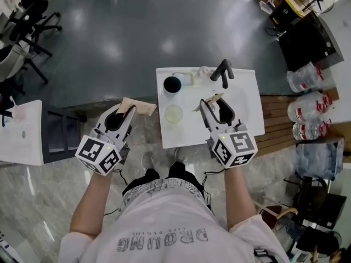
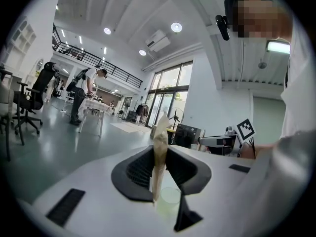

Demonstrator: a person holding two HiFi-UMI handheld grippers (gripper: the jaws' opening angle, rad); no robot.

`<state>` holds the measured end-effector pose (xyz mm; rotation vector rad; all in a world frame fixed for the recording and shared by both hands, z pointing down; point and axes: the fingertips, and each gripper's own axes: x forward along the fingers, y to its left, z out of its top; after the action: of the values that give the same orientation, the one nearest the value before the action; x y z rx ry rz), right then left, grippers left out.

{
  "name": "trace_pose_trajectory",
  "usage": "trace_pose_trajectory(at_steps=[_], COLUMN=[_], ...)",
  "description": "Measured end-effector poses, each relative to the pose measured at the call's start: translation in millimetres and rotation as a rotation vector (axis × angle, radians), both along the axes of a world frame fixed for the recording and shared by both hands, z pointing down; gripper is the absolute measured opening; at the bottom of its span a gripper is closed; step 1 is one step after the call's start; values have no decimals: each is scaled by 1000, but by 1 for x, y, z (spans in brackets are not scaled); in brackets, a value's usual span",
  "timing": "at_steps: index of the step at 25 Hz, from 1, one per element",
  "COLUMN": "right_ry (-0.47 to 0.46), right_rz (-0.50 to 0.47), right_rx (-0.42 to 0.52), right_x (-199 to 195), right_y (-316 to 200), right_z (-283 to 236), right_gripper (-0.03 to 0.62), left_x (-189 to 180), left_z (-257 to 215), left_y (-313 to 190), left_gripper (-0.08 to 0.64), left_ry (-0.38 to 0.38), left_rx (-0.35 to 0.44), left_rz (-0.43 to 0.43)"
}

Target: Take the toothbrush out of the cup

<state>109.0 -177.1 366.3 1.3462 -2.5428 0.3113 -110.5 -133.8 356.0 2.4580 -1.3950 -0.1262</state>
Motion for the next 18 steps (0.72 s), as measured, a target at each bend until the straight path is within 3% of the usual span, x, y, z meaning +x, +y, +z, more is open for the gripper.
trace_pose_trajectory(at_steps=[18], right_ry=[-16], right_rz=[30], right_rx=[3], right_x=[17], right_y=[16], right_z=[-4], right_gripper=[212], left_x=[9], left_z=[-2], left_y=[4], left_gripper=[86], left_ry=[-4], left_rx=[2], left_rz=[19])
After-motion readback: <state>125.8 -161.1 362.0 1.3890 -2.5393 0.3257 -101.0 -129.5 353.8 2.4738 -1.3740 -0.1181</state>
